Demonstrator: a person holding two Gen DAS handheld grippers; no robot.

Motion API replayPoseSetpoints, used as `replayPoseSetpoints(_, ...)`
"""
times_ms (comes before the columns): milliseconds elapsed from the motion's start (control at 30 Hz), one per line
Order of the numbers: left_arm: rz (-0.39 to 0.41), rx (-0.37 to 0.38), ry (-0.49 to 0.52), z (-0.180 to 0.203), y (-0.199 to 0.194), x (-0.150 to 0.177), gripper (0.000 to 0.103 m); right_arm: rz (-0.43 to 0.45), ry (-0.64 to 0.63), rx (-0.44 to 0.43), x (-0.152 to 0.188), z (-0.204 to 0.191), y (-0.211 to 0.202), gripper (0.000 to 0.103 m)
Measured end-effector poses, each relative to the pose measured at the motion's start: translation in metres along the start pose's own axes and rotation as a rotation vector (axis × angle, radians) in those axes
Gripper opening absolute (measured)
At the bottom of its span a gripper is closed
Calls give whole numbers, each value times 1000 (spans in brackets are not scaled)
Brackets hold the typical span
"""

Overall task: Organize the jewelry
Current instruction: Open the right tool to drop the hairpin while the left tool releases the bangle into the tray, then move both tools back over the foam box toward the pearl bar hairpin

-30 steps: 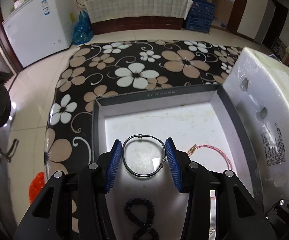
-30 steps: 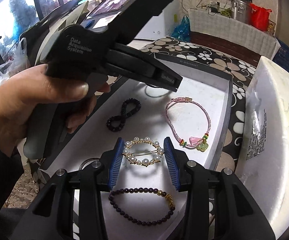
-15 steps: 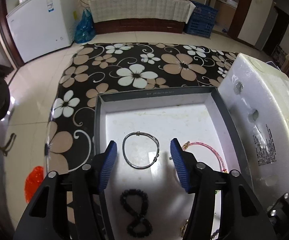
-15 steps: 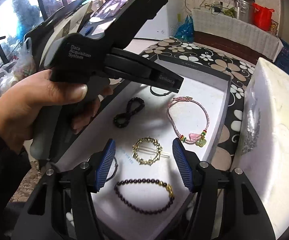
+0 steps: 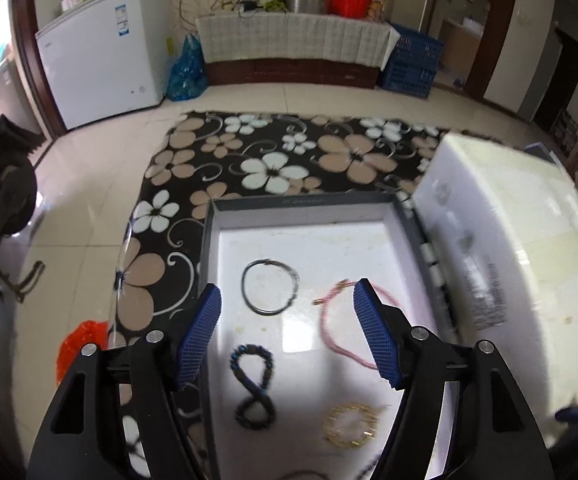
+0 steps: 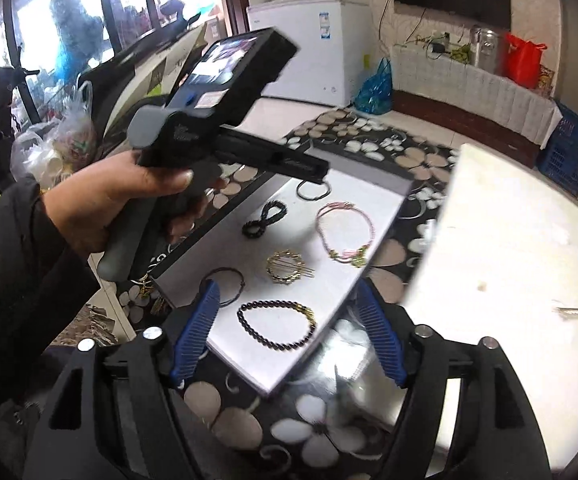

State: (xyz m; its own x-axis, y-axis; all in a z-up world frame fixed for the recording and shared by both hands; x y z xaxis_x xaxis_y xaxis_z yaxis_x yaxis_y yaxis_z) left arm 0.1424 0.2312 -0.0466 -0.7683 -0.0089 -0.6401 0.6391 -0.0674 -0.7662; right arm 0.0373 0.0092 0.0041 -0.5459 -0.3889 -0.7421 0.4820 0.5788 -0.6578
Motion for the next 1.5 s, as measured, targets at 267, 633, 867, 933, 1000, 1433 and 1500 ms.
replayPoseSetpoints(267, 93, 38, 101, 66, -49, -3, 72, 86, -11, 93, 1, 31, -45, 81)
replayPoseSetpoints(633, 141, 144, 187, 138, -78, 4, 72, 121, 94, 282, 14, 115, -97, 81)
replayPoseSetpoints(867, 149, 215, 242, 187, -77, 7, 72, 131, 179, 403, 22, 180, -121, 81)
replayPoseSetpoints(933, 147, 225, 296, 208, -74, 8, 72, 125, 205, 412, 30, 192, -127, 81)
replayPoseSetpoints(1000, 143, 241, 331, 224, -71, 9, 72, 110, 231, 425, 34, 209, -128, 82)
replayPoseSetpoints(1433, 74, 317, 428, 288, -38, 18, 72, 41, 279, 379, 56, 273, -108, 89)
replayPoseSetpoints(1500, 68, 324, 423, 291, -35, 17, 72, 38, 281, 364, 57, 278, -101, 90)
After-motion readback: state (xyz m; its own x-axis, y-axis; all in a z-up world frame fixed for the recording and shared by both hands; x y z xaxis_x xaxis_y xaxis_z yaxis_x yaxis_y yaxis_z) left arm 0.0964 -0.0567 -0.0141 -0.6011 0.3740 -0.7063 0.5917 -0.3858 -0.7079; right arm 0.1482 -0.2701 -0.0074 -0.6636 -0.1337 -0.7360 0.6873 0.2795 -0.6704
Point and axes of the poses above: each gripper's, at about its wrist camera, not at the fingertips, and y roughly the way its jaws point, z to its right, x to its underside, the point moved 1 cm from there along y, roughly the way its jaws point, and after that the axes turned 4 degrees about z, right-handed, at the moved point
